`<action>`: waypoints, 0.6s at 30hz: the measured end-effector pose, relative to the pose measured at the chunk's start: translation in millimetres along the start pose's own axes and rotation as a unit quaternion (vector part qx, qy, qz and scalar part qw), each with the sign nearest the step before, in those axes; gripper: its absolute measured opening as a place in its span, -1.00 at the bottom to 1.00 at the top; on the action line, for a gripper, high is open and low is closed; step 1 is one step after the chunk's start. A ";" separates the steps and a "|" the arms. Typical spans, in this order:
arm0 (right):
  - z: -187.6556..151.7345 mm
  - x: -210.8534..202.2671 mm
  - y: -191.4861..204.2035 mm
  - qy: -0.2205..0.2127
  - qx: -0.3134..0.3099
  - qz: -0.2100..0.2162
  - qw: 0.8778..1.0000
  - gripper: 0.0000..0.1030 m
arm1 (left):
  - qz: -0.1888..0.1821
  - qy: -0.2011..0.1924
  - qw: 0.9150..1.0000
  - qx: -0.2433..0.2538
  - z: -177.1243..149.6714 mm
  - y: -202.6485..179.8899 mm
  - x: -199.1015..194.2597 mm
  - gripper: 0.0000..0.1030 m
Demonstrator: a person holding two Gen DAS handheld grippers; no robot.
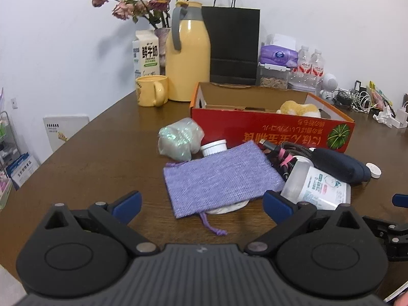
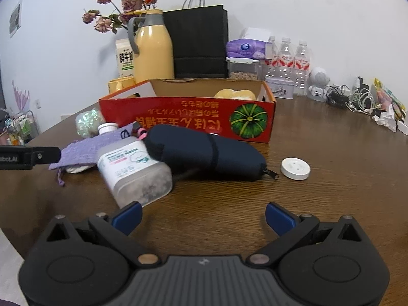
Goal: Organize objects
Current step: 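Move both tools back toward the remaining items on the table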
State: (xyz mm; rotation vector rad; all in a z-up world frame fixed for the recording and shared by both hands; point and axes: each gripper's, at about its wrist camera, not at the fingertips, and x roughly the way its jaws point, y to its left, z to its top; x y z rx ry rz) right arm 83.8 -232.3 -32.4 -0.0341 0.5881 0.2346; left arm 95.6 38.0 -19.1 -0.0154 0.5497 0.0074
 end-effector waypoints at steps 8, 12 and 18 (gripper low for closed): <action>4.4 3.7 19.8 0.001 -0.028 0.037 0.999 1.00 | 0.005 0.005 1.000 -0.010 -1.3 7.8 2.4 1.00; 10.0 8.9 32.4 0.001 -0.050 0.052 0.997 1.00 | 0.009 0.004 1.000 -0.015 -1.1 13.4 3.1 1.00; 21.4 26.8 45.8 0.012 -0.075 0.066 0.995 1.00 | 0.015 -0.002 1.000 -0.025 0.3 22.9 1.8 1.00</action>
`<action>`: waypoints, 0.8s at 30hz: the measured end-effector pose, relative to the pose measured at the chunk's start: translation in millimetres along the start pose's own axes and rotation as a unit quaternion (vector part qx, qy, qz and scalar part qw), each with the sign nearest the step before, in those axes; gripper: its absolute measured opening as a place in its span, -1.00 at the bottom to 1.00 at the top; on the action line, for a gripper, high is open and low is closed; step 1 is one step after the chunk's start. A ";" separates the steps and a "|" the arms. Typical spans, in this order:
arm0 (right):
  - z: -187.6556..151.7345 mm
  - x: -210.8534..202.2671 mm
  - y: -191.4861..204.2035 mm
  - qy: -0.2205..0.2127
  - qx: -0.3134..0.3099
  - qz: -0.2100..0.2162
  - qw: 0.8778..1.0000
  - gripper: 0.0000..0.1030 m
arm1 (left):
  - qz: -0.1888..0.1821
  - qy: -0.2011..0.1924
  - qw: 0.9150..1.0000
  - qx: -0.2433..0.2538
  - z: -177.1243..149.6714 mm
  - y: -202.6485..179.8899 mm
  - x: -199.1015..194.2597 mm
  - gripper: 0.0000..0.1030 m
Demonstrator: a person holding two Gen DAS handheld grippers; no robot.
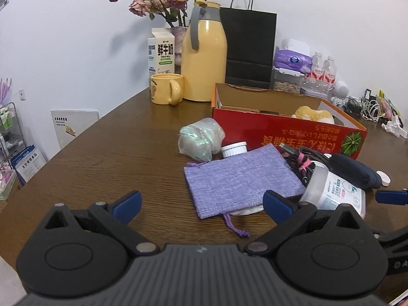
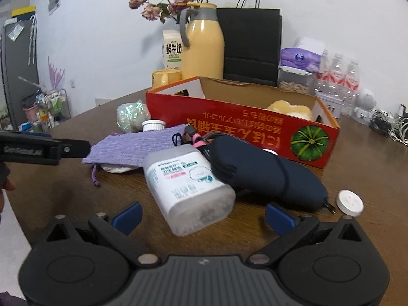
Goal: Organize objects
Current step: 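Move both tools back toward the remaining items on the table, then grasp the white cotton-bud tub with the right gripper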
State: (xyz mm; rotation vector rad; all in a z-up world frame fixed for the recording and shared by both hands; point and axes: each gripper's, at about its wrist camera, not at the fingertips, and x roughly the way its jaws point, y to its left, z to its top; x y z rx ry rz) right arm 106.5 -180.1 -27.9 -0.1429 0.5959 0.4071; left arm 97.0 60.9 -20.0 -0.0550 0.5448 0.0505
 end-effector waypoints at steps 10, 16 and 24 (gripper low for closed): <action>13.9 32.8 5.0 0.029 0.011 0.029 0.999 1.00 | 0.008 0.008 1.000 -0.016 -1.8 13.9 6.8 1.00; 17.7 35.1 16.8 0.022 0.003 0.044 0.999 1.00 | 0.007 0.013 1.000 -0.014 -3.1 13.8 11.4 1.00; 20.6 29.2 19.4 0.010 0.010 0.050 0.999 0.90 | 0.008 0.018 1.000 -0.017 -4.3 15.8 15.5 1.00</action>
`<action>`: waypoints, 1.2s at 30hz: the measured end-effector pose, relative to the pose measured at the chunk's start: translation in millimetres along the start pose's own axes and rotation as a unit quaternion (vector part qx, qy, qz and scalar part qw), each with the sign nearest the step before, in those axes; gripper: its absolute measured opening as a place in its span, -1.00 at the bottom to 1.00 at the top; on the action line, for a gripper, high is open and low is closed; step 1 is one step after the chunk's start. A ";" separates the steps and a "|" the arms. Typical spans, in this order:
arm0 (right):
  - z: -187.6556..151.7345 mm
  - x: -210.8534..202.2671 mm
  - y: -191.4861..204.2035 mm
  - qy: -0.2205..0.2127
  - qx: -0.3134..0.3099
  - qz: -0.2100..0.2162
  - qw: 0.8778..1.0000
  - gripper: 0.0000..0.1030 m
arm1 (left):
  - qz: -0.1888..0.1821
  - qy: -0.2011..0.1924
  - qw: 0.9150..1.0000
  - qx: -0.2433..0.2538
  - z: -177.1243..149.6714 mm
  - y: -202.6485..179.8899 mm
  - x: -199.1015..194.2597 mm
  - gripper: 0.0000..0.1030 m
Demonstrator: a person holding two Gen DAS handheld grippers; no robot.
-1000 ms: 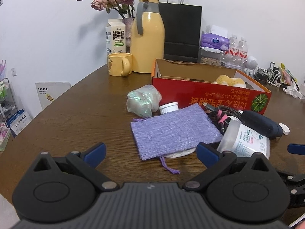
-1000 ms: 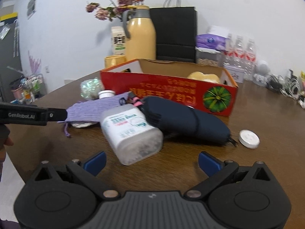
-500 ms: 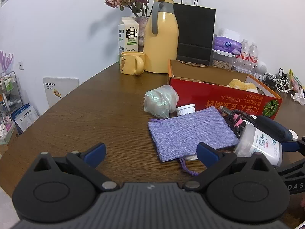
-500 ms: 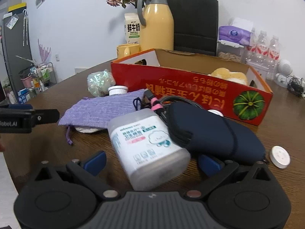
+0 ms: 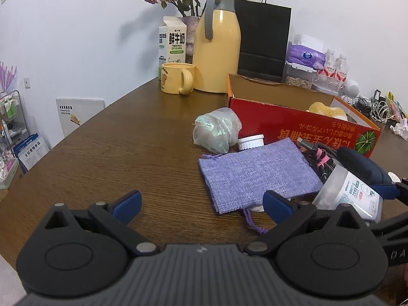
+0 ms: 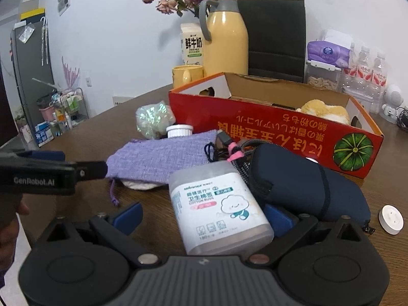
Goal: Organize objects
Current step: 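Grasp the white cotton-bud tub with the right gripper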
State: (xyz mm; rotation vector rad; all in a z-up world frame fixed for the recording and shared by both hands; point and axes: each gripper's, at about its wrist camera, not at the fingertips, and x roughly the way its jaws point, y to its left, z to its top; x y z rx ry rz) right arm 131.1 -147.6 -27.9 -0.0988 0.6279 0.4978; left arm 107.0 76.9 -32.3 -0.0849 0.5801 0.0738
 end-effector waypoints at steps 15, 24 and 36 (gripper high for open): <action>0.2 7.6 3.7 0.014 -0.017 -0.007 1.000 0.24 | -0.003 0.005 1.000 -0.002 -1.0 1.8 2.1 1.00; -4.1 -8.3 8.3 -0.014 -0.023 0.000 1.000 0.24 | -0.005 -0.003 1.000 -0.002 2.1 0.7 -3.4 1.00; 9.5 -42.5 -10.1 -0.072 -0.010 -0.040 0.997 0.24 | -0.026 0.002 0.999 0.021 18.6 -20.7 14.5 1.00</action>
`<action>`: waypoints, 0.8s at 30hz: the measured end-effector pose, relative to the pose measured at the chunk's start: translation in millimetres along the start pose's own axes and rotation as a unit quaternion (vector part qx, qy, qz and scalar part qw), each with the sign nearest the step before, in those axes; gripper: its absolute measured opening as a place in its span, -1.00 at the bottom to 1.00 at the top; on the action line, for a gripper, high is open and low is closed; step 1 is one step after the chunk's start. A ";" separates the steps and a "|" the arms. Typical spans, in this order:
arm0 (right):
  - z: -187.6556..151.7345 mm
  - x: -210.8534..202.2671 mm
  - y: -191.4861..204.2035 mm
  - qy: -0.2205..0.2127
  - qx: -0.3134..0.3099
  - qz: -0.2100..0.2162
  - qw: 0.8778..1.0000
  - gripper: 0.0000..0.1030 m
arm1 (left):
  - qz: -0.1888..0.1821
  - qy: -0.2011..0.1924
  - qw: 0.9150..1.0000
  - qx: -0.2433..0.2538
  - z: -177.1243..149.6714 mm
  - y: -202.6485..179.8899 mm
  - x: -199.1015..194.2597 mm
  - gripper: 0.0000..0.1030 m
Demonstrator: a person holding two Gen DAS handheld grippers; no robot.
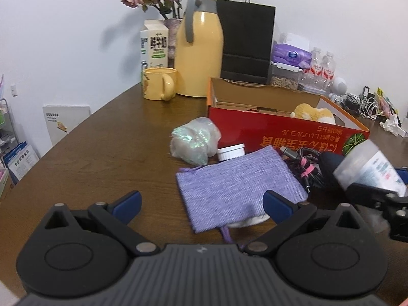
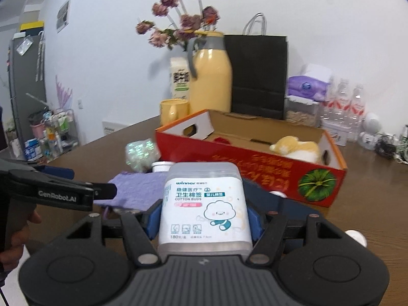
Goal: Organize objects
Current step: 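Grasp the white cotton-bud tub with the right gripper, then grasp the purple pouch with the left gripper while the right holds the tub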
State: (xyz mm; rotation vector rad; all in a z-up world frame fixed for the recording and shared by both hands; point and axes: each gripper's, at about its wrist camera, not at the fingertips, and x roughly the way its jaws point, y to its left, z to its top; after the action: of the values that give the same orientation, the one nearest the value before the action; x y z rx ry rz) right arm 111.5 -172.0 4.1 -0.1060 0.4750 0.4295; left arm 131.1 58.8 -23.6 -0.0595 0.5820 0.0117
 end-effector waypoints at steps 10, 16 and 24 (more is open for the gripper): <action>-3.3 5.3 -27.9 0.002 0.018 -0.035 0.999 0.24 | -0.036 0.048 0.998 0.001 16.2 -14.3 51.5 1.00; -6.0 12.7 -34.9 0.007 0.024 -0.036 0.999 0.24 | -0.044 0.071 0.996 -0.027 13.7 -7.1 64.9 0.99; -10.9 18.3 -34.8 0.011 0.032 -0.027 0.999 0.24 | -0.039 0.054 0.997 -0.038 12.9 -2.7 58.6 0.40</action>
State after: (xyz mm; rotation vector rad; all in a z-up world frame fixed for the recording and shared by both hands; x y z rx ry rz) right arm 136.3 -198.8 -14.1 -0.0619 0.5067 0.3609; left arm 187.2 56.5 -44.9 -0.1572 0.6863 -0.0462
